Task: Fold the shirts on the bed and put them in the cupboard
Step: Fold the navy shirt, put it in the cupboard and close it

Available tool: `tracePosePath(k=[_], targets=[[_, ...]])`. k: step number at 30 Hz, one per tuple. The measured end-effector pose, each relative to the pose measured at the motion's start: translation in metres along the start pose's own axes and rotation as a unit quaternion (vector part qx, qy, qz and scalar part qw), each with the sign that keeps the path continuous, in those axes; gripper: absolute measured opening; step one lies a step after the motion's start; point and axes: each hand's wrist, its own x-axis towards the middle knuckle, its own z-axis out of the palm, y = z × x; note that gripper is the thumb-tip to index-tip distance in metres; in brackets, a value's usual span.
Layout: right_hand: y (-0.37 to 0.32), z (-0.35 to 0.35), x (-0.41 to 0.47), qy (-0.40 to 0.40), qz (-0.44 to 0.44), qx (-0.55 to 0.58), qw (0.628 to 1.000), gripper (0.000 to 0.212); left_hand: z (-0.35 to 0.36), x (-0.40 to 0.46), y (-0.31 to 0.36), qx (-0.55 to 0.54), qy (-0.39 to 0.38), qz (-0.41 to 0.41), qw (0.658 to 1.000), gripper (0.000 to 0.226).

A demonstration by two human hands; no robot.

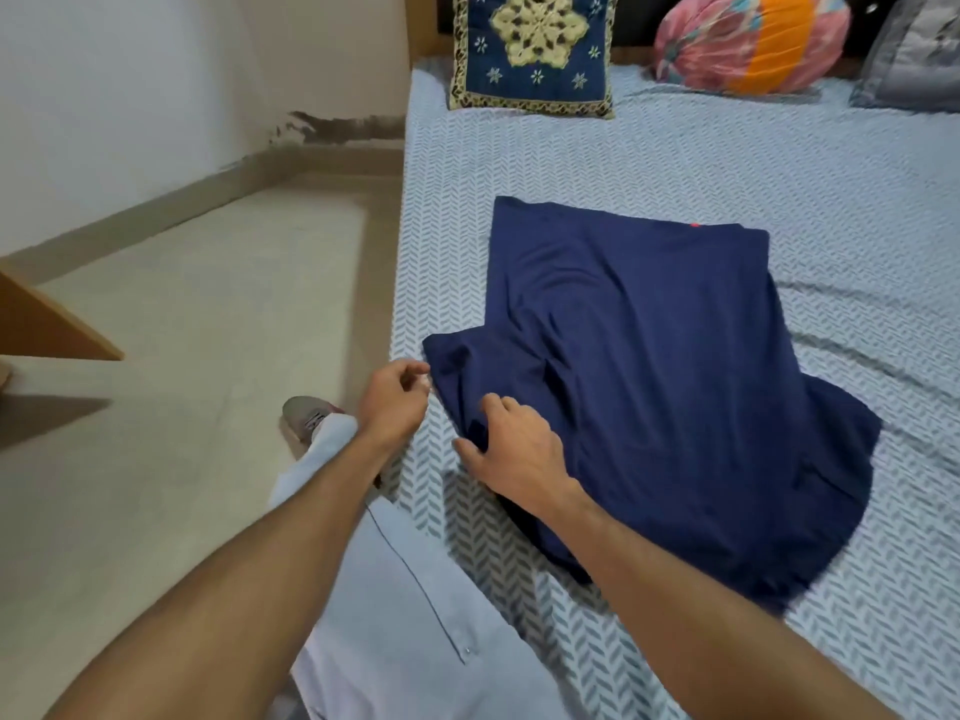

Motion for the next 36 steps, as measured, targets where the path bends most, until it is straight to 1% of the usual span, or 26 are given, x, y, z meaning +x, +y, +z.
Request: tracePosePath(k=[2,4,5,7,8,10,11,12,13,14,15,16,17,20,22,25,27,29,31,32,36], targets=[[-0.005,0.009,0.016,-0.006,0.051,0.012,0.999,0.032,0.003,0.024,0.002,-0.003,-0.012,0.005,1.0,0.021],[-0.005,0.018,0.024,0.0,0.085,0.024,0.996,0.02,0.009,0.05,0.004,-0.009,-0.026,-0.004,1.0,0.028],[-0.005,0.021,0.024,0.007,0.092,0.031,0.995,0.015,0.012,0.06,0.005,-0.001,-0.032,-0.009,0.999,0.034],[-0.005,0.025,0.021,0.02,0.089,0.036,0.995,0.012,0.016,0.077,0.011,0.047,-0.053,-0.003,0.997,0.042],[-0.005,0.026,0.019,0.028,0.079,0.04,0.996,0.012,0.017,0.083,0.014,0.07,-0.063,0.006,0.996,0.037],[-0.007,0.029,0.014,0.041,0.055,0.054,0.996,0.012,0.018,0.087,0.017,0.093,-0.076,0.015,0.993,0.011],[-0.007,0.03,0.011,0.048,0.04,0.064,0.996,0.011,0.018,0.087,0.017,0.082,-0.075,0.011,0.994,0.005],[-0.007,0.031,0.008,0.052,0.025,0.073,0.996,0.011,0.014,0.084,0.016,0.043,-0.065,-0.006,0.997,0.009],[-0.007,0.033,0.005,0.056,0.009,0.078,0.995,0.011,0.011,0.081,0.013,-0.026,-0.057,-0.034,0.997,0.011],[-0.01,0.034,0.001,0.061,-0.009,0.076,0.995,0.011,0.002,0.074,0.012,-0.116,-0.052,-0.072,0.989,0.01],[-0.013,0.035,-0.004,0.065,-0.028,0.067,0.995,0.011,-0.005,0.067,0.007,-0.197,-0.047,-0.103,0.974,0.008],[-0.014,0.038,-0.008,0.071,-0.048,0.054,0.995,0.011,-0.013,0.06,0.002,-0.256,-0.04,-0.125,0.958,0.005],[-0.018,0.039,-0.014,0.078,-0.07,0.041,0.994,0.011,-0.023,0.051,-0.005,-0.292,-0.031,-0.135,0.946,0.003],[-0.028,0.044,-0.027,0.079,-0.123,0.002,0.989,0.019,-0.043,0.026,-0.022,-0.318,0.007,-0.16,0.934,0.009],[-0.034,0.046,-0.034,0.061,-0.14,-0.013,0.988,0.027,-0.051,0.013,-0.028,-0.333,0.031,-0.171,0.927,0.015],[-0.033,0.048,-0.039,0.024,-0.145,-0.011,0.989,0.02,-0.055,-0.004,-0.024,-0.359,0.065,-0.179,0.914,0.013],[-0.032,0.048,-0.043,0.019,-0.15,-0.005,0.988,0.022,-0.056,-0.015,-0.02,-0.376,0.094,-0.185,0.903,0.011],[-0.029,0.046,-0.046,0.026,-0.138,-0.026,0.99,0.027,-0.056,-0.02,-0.022,-0.374,0.112,-0.192,0.901,0.008],[-0.028,0.046,-0.048,0.025,-0.111,-0.06,0.992,0.04,-0.058,-0.02,-0.026,-0.375,0.123,-0.2,0.897,0.002],[-0.025,0.047,-0.049,0.021,-0.102,-0.069,0.992,0.042,-0.057,-0.02,-0.028,-0.373,0.123,-0.204,0.897,0.002],[-0.02,0.053,-0.05,-0.038,-0.124,-0.006,0.992,0.043,-0.057,-0.017,-0.032,-0.338,0.131,-0.213,0.907,0.001]])
